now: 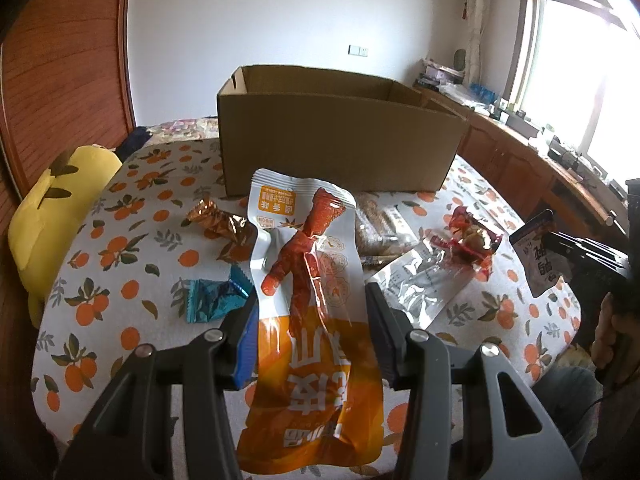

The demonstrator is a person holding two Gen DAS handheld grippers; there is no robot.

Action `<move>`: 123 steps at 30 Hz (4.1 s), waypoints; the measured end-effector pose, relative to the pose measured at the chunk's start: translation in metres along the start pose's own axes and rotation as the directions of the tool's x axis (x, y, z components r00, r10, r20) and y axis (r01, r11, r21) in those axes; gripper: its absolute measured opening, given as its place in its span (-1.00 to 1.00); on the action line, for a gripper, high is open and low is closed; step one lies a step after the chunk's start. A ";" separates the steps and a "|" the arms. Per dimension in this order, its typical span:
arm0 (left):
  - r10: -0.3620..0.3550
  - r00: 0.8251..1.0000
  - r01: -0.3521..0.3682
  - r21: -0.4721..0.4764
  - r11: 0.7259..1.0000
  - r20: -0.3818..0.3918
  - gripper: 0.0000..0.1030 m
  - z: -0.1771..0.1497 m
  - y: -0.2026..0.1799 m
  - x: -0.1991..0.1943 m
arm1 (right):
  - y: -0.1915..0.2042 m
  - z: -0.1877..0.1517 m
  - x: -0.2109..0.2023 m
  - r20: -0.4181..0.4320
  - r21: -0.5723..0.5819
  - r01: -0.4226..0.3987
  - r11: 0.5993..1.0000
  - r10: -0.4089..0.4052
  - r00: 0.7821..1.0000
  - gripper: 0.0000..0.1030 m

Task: Organize snacks
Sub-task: 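Carry the orange bag over the box with the left gripper while the right gripper grasps a clear wrapper, then open the left gripper to drop the orange bag into the box while the right drops the wrapper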

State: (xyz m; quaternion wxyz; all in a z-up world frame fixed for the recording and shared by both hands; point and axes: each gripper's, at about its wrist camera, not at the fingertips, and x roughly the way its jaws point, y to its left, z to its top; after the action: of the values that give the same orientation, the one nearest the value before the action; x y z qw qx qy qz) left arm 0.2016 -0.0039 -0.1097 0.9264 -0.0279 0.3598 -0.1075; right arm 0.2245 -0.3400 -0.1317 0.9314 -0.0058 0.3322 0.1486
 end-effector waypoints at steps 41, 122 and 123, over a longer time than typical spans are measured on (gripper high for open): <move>-0.121 0.985 0.113 0.063 0.992 0.127 -0.08 0.077 -0.001 0.010 | -0.027 0.003 0.070 -0.166 0.148 0.071 0.986 -0.046 0.985 0.12; -0.073 0.986 0.051 0.143 0.988 0.153 0.41 0.176 -0.005 0.045 | 0.061 0.186 0.026 0.131 -0.171 -0.043 0.984 0.066 0.989 -0.18; -0.074 0.986 0.052 0.146 0.988 0.152 0.41 0.171 -0.006 0.041 | 0.060 0.179 0.022 0.126 -0.162 -0.041 0.986 0.062 0.990 -0.18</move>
State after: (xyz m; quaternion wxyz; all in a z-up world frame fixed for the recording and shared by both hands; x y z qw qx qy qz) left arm 0.3450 -0.0235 -0.0093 0.9476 0.0181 0.2763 -0.1594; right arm 0.3348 -0.2566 -0.0005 0.9435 -0.0619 0.2578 0.1986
